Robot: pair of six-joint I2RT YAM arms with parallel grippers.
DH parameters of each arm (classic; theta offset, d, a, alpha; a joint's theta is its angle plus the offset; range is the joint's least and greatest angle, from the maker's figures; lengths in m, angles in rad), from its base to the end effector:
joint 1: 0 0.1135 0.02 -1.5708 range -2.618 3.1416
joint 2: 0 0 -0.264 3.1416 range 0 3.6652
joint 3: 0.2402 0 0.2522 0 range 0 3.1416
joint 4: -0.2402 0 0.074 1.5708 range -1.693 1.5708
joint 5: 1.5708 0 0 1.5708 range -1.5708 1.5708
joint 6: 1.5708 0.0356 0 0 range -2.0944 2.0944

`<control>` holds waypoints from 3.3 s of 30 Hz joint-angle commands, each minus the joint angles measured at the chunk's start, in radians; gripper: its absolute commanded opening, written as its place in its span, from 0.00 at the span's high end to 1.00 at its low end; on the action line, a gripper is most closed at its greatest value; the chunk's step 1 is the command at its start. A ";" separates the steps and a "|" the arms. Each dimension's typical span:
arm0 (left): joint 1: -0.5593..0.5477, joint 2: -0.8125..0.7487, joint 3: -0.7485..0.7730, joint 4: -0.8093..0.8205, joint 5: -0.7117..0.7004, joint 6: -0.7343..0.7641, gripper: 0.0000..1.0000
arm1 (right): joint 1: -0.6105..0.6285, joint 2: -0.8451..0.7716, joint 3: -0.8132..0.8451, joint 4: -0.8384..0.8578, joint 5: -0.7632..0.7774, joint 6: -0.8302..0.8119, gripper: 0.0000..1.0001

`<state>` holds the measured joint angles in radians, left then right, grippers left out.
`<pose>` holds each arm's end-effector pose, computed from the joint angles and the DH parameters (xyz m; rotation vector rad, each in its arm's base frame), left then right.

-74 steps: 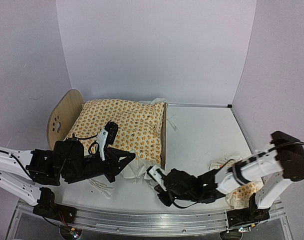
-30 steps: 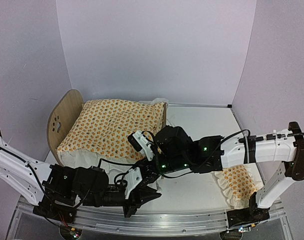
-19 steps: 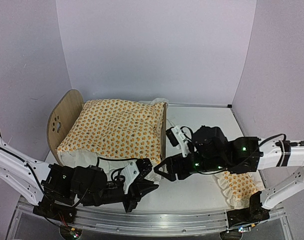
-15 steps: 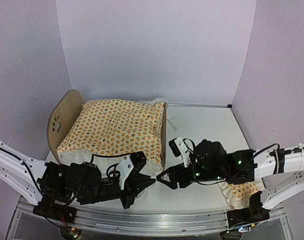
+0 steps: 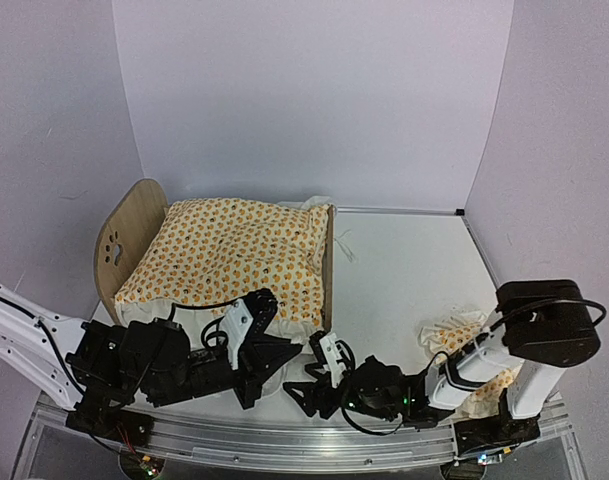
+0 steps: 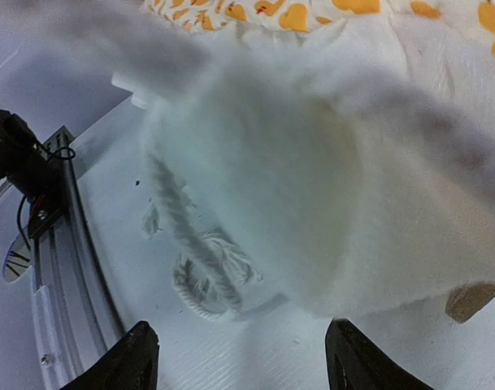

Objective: Set up the pet bed

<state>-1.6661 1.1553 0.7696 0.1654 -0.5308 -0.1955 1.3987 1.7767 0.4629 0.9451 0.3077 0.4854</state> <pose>-0.0073 -0.2657 0.2956 0.9181 1.5999 -0.8652 0.0611 0.2887 0.1114 -0.7023 1.9197 0.9418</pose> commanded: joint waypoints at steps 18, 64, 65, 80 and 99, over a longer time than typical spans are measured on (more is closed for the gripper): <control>-0.003 -0.135 -0.069 0.043 -0.081 -0.048 1.00 | 0.003 0.095 -0.007 0.328 0.132 0.068 0.87; 0.208 0.029 -0.105 -0.130 0.355 -0.394 0.30 | -0.123 -0.560 0.061 -1.044 -0.144 0.128 1.00; 0.233 0.030 -0.102 -0.125 0.339 -0.424 0.30 | -0.124 -0.566 0.060 -1.034 -0.150 0.125 1.00; 0.368 0.401 0.065 -0.032 0.347 -0.545 0.63 | -0.124 -0.574 0.072 -0.979 -0.165 0.114 1.00; 0.381 0.518 0.134 0.046 0.326 -0.531 0.45 | -0.124 -0.582 0.083 -0.968 -0.183 0.104 1.00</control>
<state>-1.2900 1.6592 0.8570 0.1661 -0.1867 -0.7326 1.2785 1.2205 0.5022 -0.0696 0.1257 0.5983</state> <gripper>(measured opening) 0.526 0.034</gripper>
